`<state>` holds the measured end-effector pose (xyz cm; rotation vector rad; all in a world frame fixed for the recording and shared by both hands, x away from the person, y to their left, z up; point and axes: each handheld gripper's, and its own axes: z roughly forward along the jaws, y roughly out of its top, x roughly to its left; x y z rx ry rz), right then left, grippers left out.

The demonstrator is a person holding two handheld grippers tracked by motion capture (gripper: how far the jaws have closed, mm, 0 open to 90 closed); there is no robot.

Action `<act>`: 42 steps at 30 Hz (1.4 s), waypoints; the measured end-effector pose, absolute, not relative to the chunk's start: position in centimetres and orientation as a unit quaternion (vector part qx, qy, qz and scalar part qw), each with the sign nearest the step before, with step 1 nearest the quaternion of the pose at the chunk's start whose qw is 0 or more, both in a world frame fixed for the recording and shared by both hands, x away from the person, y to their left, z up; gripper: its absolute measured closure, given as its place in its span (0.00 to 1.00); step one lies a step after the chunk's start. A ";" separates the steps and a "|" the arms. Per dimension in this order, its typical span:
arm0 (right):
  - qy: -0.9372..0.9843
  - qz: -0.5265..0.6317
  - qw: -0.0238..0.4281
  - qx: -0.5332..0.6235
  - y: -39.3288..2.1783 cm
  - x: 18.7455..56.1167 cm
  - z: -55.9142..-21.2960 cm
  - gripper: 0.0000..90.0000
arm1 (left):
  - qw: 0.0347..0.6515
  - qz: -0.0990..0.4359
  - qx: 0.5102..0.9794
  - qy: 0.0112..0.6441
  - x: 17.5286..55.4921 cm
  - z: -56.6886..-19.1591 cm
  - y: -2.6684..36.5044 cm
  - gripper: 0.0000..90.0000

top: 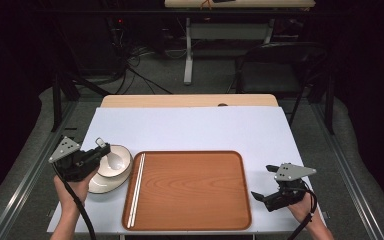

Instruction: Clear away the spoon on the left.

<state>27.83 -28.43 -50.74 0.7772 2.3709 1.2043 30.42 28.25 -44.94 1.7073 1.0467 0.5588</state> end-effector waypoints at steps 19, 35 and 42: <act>0.843 0.421 0.186 0.278 -28.5 27.5 -50.8 0.00 | 0.512 0.172 0.756 0.370 29.9 -44.5 24.6 0.95; 0.844 0.421 0.185 0.277 -28.5 27.5 -50.8 0.00 | 0.483 0.109 0.797 0.345 30.2 -46.2 22.2 0.94; 0.843 0.423 0.185 0.278 -28.5 27.5 -50.7 0.00 | 0.466 0.087 0.813 0.339 30.4 -47.0 21.8 0.95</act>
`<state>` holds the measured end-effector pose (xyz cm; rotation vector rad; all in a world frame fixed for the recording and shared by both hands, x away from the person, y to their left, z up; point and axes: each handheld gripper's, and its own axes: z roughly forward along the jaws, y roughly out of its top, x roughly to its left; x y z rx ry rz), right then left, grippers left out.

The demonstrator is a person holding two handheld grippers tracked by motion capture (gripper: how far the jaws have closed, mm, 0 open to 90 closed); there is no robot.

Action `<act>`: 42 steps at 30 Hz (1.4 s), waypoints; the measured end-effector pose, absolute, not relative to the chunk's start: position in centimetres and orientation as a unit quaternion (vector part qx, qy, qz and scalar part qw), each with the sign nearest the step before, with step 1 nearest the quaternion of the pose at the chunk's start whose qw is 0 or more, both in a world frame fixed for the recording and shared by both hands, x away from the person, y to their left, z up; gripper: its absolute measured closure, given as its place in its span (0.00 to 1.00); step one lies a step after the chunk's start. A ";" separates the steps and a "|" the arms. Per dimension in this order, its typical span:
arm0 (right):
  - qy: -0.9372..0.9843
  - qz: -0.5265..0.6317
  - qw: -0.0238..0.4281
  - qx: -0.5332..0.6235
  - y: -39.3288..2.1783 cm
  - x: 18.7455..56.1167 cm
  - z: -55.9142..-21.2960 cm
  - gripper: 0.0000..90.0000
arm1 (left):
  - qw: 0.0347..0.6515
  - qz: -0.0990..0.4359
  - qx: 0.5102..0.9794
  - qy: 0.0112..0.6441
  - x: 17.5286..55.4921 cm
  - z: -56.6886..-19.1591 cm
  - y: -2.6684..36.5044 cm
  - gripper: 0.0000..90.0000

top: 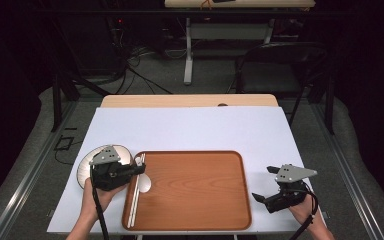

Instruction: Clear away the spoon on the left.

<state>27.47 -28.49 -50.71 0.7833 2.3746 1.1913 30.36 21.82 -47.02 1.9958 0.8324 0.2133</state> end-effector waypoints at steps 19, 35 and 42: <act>0.847 0.421 0.183 0.270 -28.1 27.7 -50.7 0.00 | 0.412 0.028 0.849 0.330 31.0 -49.1 20.7 0.94; 0.846 0.418 0.182 0.278 -28.3 27.5 -50.8 0.00 | 0.395 0.047 0.839 0.371 32.3 -50.3 20.1 0.91; 0.846 0.418 0.180 0.278 -28.4 27.6 -50.9 0.00 | 0.380 0.045 0.827 0.412 32.9 -51.1 20.2 0.88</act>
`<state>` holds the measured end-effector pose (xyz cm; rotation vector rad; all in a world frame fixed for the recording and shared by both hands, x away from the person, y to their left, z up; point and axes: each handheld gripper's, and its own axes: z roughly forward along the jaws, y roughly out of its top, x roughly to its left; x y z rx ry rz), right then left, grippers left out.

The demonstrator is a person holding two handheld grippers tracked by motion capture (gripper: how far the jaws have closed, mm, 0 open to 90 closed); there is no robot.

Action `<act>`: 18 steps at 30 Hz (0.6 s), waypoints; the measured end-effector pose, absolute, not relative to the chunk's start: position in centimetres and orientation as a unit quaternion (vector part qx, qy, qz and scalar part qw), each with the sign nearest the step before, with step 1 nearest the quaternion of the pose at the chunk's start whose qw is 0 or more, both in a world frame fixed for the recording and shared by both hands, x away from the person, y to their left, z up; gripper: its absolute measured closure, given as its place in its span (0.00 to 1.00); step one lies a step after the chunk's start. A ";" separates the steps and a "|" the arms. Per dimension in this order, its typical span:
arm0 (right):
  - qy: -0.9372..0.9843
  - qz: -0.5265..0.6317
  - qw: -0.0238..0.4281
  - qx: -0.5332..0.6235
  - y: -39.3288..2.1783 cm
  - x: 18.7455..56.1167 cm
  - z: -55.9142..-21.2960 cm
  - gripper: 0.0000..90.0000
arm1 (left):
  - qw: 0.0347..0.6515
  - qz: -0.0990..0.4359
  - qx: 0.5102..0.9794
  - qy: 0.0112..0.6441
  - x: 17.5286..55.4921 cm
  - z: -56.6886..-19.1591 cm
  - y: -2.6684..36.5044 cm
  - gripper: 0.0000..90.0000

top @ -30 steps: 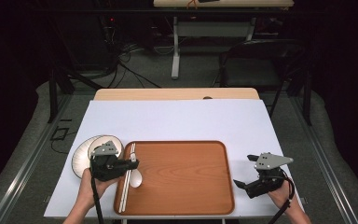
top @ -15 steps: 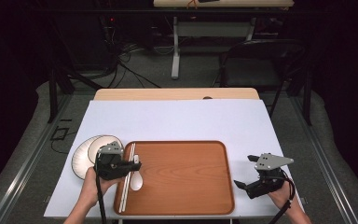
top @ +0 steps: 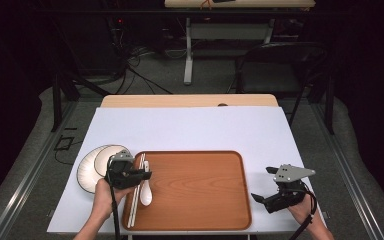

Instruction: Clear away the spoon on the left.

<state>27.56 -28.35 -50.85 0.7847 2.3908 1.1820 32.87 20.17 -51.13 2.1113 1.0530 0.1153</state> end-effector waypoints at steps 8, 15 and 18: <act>0.847 0.415 0.178 0.279 -28.3 27.5 -50.9 0.00 | 0.358 0.056 0.820 0.443 33.2 -51.9 19.9 0.84; 0.849 0.415 0.176 0.277 -28.1 27.7 -50.9 0.00 | 0.340 0.060 0.824 0.450 33.3 -52.5 19.5 0.83; 0.849 0.415 0.174 0.276 -28.1 27.7 -50.9 0.01 | 0.334 0.063 0.823 0.456 33.4 -52.7 19.3 0.83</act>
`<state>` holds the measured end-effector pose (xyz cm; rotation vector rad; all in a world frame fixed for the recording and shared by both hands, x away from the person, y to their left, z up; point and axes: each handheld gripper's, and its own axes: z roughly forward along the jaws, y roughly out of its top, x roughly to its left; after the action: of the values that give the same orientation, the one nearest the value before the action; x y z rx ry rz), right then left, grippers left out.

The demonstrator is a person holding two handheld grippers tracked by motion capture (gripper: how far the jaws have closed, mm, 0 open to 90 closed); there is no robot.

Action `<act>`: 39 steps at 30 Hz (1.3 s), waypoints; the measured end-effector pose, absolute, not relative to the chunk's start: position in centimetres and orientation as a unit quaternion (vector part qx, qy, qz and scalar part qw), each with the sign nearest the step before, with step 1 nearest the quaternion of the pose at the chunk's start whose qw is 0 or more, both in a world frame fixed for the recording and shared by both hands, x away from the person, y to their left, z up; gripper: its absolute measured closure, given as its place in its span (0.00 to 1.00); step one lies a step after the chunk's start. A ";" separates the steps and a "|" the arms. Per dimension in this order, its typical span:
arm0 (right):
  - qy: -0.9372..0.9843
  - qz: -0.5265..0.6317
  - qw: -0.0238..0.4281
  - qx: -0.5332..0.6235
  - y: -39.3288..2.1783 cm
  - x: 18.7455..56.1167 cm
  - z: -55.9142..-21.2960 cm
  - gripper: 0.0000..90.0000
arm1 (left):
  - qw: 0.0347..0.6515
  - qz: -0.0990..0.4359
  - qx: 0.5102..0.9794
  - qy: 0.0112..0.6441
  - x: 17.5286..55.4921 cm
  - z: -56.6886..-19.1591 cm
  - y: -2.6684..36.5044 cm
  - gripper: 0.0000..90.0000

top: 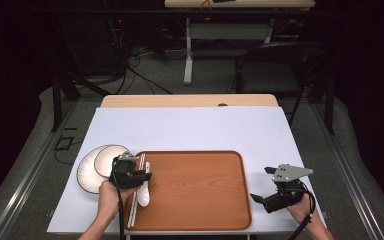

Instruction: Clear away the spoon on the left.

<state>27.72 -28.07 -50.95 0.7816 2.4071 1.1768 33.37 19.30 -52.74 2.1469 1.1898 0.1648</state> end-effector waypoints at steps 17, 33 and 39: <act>0.849 0.419 0.174 0.270 -28.0 27.6 -50.8 0.01 | 0.310 0.067 0.828 0.462 33.5 -53.8 18.9 0.76; 0.849 0.419 0.174 0.269 -27.9 27.6 -50.8 0.01 | 0.320 0.066 0.848 0.418 32.4 -52.4 18.1 0.41; 0.850 0.418 0.176 0.268 -27.9 27.6 -50.8 0.01 | 0.340 0.080 0.852 0.390 31.5 -51.0 17.9 0.23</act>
<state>27.59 -27.91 -50.77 0.7584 2.4068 1.1845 31.48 17.95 -50.95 2.2185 1.0149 0.2077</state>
